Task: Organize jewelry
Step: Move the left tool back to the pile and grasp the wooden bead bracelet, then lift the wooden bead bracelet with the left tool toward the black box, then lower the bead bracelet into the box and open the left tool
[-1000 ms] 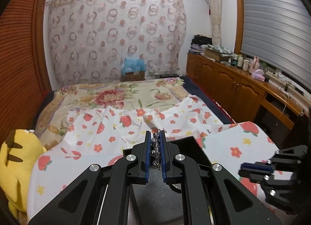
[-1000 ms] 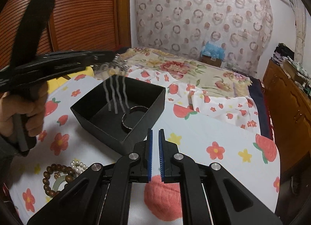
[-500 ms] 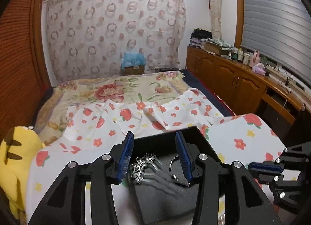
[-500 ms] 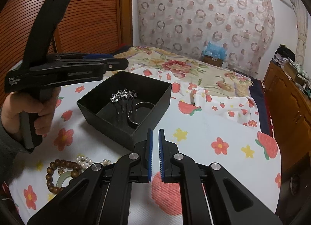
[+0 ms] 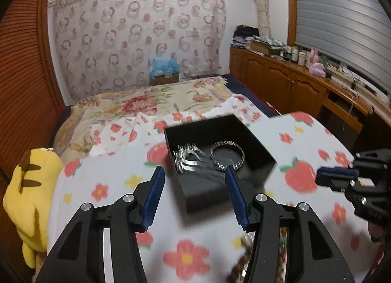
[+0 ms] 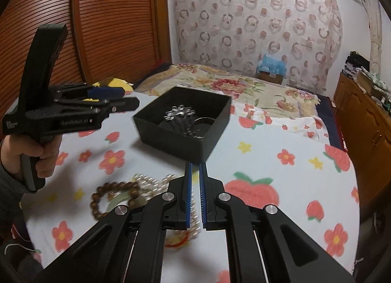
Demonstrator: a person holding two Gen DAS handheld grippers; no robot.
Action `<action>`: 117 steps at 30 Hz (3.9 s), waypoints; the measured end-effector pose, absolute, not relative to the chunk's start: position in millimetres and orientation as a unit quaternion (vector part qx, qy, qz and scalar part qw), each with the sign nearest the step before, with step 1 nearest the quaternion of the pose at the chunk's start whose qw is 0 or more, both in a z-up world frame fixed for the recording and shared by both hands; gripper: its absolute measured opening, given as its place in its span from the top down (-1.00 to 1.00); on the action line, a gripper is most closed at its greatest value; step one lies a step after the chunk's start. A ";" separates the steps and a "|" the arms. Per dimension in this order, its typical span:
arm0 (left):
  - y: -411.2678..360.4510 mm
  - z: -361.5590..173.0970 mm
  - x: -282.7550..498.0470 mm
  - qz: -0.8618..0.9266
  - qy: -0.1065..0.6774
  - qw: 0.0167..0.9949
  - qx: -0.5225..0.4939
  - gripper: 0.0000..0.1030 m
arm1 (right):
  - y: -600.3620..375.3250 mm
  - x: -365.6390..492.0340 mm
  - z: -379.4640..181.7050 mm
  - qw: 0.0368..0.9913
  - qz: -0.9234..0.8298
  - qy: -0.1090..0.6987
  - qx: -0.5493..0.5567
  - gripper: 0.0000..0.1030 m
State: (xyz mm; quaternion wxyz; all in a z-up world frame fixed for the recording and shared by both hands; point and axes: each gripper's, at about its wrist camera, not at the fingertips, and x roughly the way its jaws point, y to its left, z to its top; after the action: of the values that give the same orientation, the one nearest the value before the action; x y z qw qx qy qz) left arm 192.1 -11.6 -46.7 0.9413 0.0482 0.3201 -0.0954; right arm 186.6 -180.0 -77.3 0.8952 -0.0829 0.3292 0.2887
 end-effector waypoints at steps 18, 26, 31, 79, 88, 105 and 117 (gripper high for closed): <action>-2.7 -103.7 109.7 -0.140 0.388 0.910 0.040 0.52 | -164.7 116.5 -102.3 0.880 0.313 0.354 -0.057 0.71; -5.4 -108.6 103.0 -0.157 0.397 0.904 0.018 0.57 | -165.6 95.3 -114.7 0.882 0.300 0.359 -0.055 0.70; -16.1 -114.7 114.6 -0.155 0.411 0.898 0.023 0.66 | -168.1 94.2 -117.1 0.882 0.300 0.360 -0.049 0.70; 8.8 -51.9 56.6 -0.127 0.292 0.948 0.008 0.76 | -124.4 158.7 -128.7 0.850 0.294 0.405 -0.166 0.73; 9.8 -51.6 56.0 -0.129 0.291 0.948 0.009 0.76 | -132.0 148.6 -115.8 0.861 0.302 0.379 -0.151 0.84; 12.2 -36.1 74.5 -0.127 0.278 0.952 0.020 0.76 | -144.4 174.2 -70.2 0.890 0.280 0.333 -0.138 0.84; 0.5 -7.0 118.8 -0.133 0.259 0.956 0.034 0.76 | -147.2 239.5 -52.6 0.903 0.253 0.320 -0.136 0.84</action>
State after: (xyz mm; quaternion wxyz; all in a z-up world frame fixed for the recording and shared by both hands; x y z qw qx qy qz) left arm 118.8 0.5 -7.0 0.9561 0.0338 0.2587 -0.1334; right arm 239.5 -147.2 -52.6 0.9027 -0.1359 0.3204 0.2530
